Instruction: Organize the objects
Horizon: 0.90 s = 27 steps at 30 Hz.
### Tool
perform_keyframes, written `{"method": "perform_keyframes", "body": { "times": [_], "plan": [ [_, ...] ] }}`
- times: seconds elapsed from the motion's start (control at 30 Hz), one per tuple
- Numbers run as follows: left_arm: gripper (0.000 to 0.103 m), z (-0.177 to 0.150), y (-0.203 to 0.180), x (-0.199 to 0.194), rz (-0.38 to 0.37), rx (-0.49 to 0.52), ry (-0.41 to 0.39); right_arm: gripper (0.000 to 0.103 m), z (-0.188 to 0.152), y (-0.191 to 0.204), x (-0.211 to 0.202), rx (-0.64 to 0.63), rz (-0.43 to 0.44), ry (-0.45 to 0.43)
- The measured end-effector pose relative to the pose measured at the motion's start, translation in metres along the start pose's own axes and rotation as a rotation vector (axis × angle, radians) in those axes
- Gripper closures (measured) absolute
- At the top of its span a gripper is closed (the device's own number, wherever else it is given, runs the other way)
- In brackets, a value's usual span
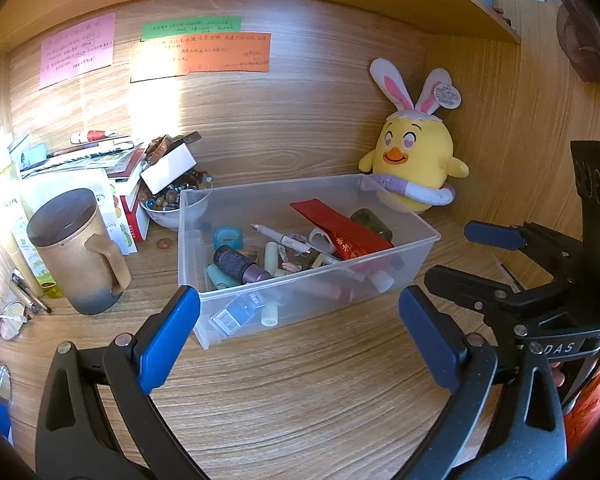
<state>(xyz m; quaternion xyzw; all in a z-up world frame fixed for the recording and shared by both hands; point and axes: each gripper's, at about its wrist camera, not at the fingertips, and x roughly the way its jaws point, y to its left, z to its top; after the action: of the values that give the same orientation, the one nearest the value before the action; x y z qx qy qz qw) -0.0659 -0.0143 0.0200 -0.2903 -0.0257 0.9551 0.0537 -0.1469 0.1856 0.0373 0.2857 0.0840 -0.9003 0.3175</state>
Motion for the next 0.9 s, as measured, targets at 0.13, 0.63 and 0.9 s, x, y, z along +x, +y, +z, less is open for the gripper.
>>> {"method": "perform_keyframes", "body": {
  "times": [0.13,0.63,0.9],
  "plan": [
    [0.002,0.0,0.0001,0.0008,-0.012,-0.003,0.005,0.014,0.0,-0.0001,-0.0002,0.0,0.0,-0.001],
    [0.002,-0.0031,0.0026,0.0064,-0.012,-0.011,0.032,0.013,-0.0004,-0.0001,0.0011,0.004,0.0,0.009],
    [0.002,-0.0052,0.0033,0.0079,-0.019,-0.014,0.032,0.013,-0.001,0.0014,0.0068,0.015,0.002,0.02]
  ]
}}
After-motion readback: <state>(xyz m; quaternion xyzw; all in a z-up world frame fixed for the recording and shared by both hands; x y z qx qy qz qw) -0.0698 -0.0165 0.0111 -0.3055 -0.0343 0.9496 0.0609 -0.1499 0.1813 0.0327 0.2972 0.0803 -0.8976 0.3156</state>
